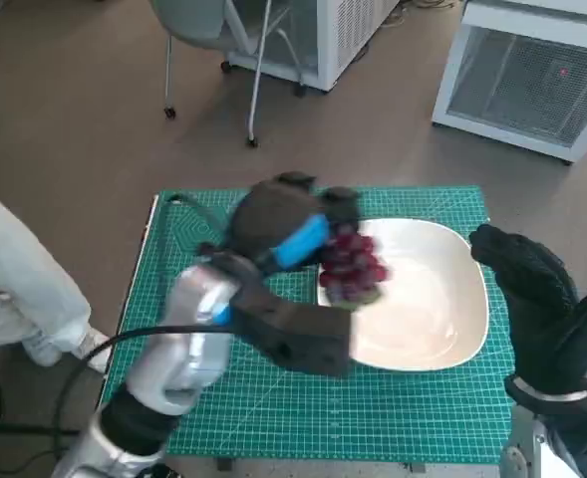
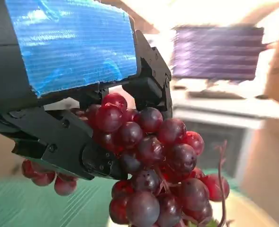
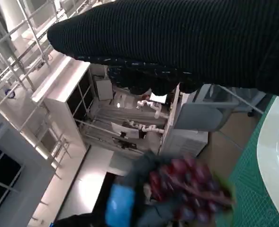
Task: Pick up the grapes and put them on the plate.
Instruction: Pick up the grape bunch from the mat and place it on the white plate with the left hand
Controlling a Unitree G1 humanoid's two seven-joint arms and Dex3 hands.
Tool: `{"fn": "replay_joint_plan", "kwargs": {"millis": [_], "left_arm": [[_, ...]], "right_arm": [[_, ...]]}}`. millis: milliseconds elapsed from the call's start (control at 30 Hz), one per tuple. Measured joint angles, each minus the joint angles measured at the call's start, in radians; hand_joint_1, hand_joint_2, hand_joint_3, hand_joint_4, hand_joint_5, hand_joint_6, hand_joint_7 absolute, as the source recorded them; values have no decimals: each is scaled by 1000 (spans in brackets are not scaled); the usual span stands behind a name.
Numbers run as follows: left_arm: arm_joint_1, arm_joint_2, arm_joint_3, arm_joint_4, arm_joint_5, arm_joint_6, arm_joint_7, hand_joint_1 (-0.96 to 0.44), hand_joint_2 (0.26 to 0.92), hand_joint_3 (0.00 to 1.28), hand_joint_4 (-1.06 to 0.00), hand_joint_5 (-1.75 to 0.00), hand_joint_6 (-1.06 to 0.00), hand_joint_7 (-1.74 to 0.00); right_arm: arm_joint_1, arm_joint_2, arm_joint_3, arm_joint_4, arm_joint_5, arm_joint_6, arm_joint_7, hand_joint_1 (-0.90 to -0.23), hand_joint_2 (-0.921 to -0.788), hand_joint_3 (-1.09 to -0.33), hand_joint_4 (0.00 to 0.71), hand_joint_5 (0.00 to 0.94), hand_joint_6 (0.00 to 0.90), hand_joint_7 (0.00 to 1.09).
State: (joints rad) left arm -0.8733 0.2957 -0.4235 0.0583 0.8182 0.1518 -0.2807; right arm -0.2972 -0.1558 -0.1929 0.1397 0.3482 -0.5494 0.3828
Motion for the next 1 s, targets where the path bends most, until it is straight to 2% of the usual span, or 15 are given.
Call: {"fn": "replay_joint_plan", "kwargs": {"millis": [233,400,467,567,667,800,933,1000], "left_arm": [[-99,-50,-26,127,-1,-63,25,3,920,135,-623,-1249,-544,-1246],[-140,-82,-38,214,-4,-85,38,3,907,150,-618,-1331,-586,-1132],[-150,-94,-38,240,-8,-88,39,3,858,242,-590,-1412,-618,-1073],[-162,-112,-38,273,-14,-89,39,4,768,433,-548,-1516,-609,-1088],[-171,-125,-39,295,-17,-89,39,5,734,519,-520,-1572,-584,-1117],[-179,-141,-40,317,-18,-90,39,5,736,528,-510,-1582,-563,-1139],[-182,-145,-44,322,-16,-90,39,3,752,492,-534,-1523,-545,-1176],[-183,-146,-46,323,-13,-89,39,3,740,514,-538,-1500,-533,-1223]], "right_arm": [[4,-2,-3,-2,3,0,7,-484,-921,-542,481,3,183,580],[10,-3,-8,-8,5,0,9,-482,-921,-543,479,2,182,581],[14,-4,-10,-12,5,0,9,-480,-921,-543,479,1,182,581],[23,-4,-13,-19,3,0,8,-479,-921,-544,478,1,182,582],[30,-3,-14,-26,0,0,6,-478,-921,-545,478,1,181,582],[34,-1,-15,-30,-1,0,3,-478,-921,-545,478,1,181,582],[35,2,-15,-32,-2,-1,-3,-478,-921,-545,478,1,181,582],[36,2,-16,-32,-3,-1,-5,-478,-921,-545,478,1,181,583]]}}
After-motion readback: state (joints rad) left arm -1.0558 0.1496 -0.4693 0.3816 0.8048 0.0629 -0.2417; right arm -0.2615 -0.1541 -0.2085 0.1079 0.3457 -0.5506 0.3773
